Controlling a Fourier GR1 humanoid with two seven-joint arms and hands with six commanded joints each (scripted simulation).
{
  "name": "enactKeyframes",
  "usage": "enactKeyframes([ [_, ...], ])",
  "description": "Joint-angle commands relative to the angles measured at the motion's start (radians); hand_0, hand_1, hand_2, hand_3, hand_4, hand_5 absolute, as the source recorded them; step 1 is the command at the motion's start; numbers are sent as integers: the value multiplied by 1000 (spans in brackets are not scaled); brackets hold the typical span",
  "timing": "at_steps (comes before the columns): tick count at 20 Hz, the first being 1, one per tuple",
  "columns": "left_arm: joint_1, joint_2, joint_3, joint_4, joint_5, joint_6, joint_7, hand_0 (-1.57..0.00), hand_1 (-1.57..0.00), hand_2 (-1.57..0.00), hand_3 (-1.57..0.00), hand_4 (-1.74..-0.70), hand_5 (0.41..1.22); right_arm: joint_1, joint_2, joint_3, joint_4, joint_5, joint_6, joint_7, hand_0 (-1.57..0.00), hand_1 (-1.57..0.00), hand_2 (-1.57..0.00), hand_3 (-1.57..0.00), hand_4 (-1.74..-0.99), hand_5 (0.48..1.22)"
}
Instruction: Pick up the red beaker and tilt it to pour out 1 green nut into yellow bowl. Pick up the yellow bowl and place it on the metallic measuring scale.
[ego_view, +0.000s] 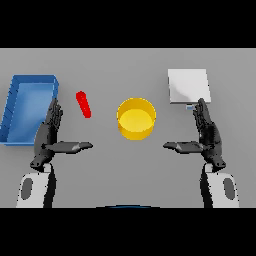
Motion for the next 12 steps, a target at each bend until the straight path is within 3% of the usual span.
enactKeyframes([
  [1, 1, 2, 2, 0, 2, 0, -1, 1, 1, 1, 1, -1151, 599, 1, 1, 1, -1, 0, -1, -1, 1, 1, 1, 1, -1167, 599],
  [6, 15, 10, 6, -7, 13, -12, -13, 1, 1, 1, 1, -1151, 599, 25, 10, 14, -19, 7, -3, -7, 1, 1, 1, 1, -1167, 599],
  [7, 42, 43, -18, -43, -25, -22, -17, 1, 1, 1, 1, -1151, 599, 54, -35, 50, -50, 124, -40, -80, 1, 1, 1, 1, -1167, 599],
  [8, 71, 69, -34, -84, -43, -34, -19, 1, 1, 1, 1, -1156, 599, 77, -45, 82, -71, 199, -68, -110, 1, 1, 1, 1, -1163, 595],
  [12, 105, 91, -64, -152, -70, -42, 34, 1, 1, 1, 1, -1163, 600, 115, -61, 130, -122, 301, -93, -82, 1, 1, 1, 1, -1162, 591],
])
